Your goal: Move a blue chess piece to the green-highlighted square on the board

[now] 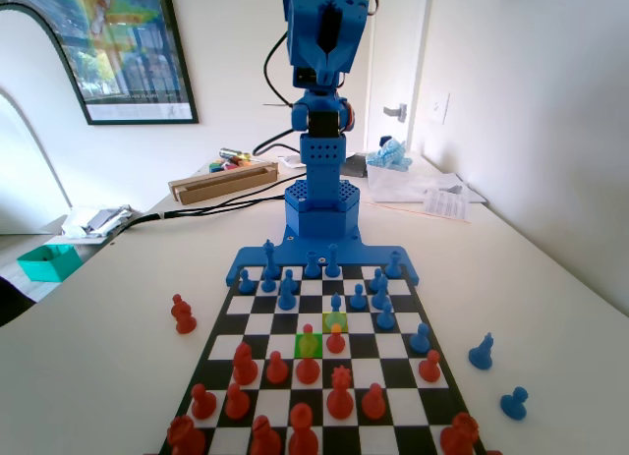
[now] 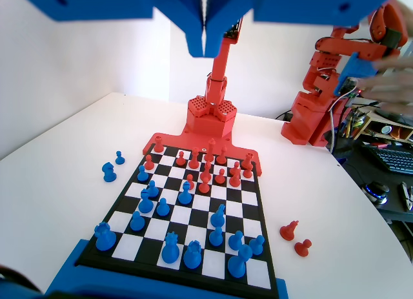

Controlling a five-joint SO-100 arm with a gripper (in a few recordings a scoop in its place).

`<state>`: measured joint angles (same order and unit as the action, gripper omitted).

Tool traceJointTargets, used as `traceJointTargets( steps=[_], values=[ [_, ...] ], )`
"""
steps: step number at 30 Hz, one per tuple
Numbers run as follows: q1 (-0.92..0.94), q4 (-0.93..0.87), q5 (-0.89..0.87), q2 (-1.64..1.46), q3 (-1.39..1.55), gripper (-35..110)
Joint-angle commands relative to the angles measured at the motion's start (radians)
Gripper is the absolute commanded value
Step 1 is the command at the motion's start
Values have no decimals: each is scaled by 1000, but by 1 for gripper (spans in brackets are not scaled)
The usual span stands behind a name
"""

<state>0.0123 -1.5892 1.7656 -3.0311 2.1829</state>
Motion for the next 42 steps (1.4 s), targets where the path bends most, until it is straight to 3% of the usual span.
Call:
traceJointTargets(
  steps=[1,17,22,31,42],
  values=[
    [11,17,14,-23,-5,3],
    [3,15,12,-23,-5,3],
    [17,15,12,-23,-5,11],
    [-11,20,34,-14,-12,1],
    [-31,9,-146,448,-344,1]
  ],
)
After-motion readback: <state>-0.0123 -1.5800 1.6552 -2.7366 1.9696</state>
